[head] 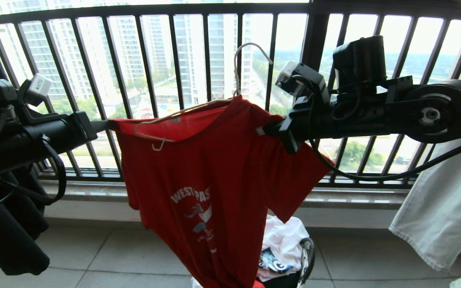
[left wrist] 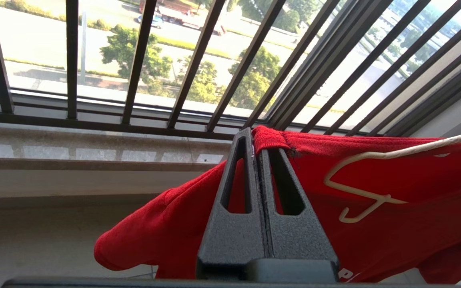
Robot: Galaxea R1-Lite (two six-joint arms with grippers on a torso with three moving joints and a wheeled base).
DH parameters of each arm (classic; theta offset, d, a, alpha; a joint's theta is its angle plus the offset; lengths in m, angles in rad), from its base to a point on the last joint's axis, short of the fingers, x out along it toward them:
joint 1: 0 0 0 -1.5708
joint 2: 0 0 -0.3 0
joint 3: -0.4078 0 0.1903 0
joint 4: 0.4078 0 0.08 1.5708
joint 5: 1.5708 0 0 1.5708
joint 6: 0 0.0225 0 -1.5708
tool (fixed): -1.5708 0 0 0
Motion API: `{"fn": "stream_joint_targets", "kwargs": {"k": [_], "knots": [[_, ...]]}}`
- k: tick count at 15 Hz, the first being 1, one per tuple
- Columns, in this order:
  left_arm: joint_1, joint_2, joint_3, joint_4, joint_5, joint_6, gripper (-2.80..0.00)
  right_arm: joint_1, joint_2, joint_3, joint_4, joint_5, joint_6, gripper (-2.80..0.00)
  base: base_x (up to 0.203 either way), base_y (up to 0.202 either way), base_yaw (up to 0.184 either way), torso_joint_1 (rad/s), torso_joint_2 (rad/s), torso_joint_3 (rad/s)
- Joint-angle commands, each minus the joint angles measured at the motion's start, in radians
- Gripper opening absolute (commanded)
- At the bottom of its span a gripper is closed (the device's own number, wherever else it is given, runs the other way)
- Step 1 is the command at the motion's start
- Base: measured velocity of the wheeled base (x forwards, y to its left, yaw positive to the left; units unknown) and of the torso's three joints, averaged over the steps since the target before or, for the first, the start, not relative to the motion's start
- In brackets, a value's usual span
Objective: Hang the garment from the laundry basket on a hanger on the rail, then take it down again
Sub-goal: Hang the clothes on the clothes rack
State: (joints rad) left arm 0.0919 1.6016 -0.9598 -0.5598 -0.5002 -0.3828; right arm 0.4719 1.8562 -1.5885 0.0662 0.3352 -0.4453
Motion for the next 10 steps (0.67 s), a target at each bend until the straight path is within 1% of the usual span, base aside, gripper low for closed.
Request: {"fn": "stream_joint_targets", "kwargs": {"k": [1,4,7,8,10], "knots": [[0.002,-0.008,0.003,-0.002,-0.003,-0.001,-2.8,0.001,0.006,-0.014,-0.002,-0.008,-0.003,-2.8,0.0,0.0,0.0,0.0,0.0,0.0],[0.0,0.026,0.003,0.003,-0.003,0.009,-2.8,-0.001,0.006,-0.046,0.001,-0.015,0.003,-2.8,0.0,0.0,0.0,0.0,0.0,0.0],[0.0,0.065,0.001,0.004,-0.003,0.015,-2.8,-0.001,0.004,-0.048,0.001,-0.013,0.01,-2.8,0.0,0.0,0.0,0.0,0.0,0.0],[0.001,0.08,0.001,0.004,-0.003,0.032,-2.8,-0.001,0.002,-0.048,0.001,-0.012,0.019,-2.8,0.0,0.0,0.0,0.0,0.0,0.0],[0.001,0.098,-0.003,0.004,-0.002,0.042,-2.8,-0.001,-0.008,-0.041,-0.006,-0.012,0.051,-2.8,0.0,0.0,0.0,0.0,0.0,0.0]]}}
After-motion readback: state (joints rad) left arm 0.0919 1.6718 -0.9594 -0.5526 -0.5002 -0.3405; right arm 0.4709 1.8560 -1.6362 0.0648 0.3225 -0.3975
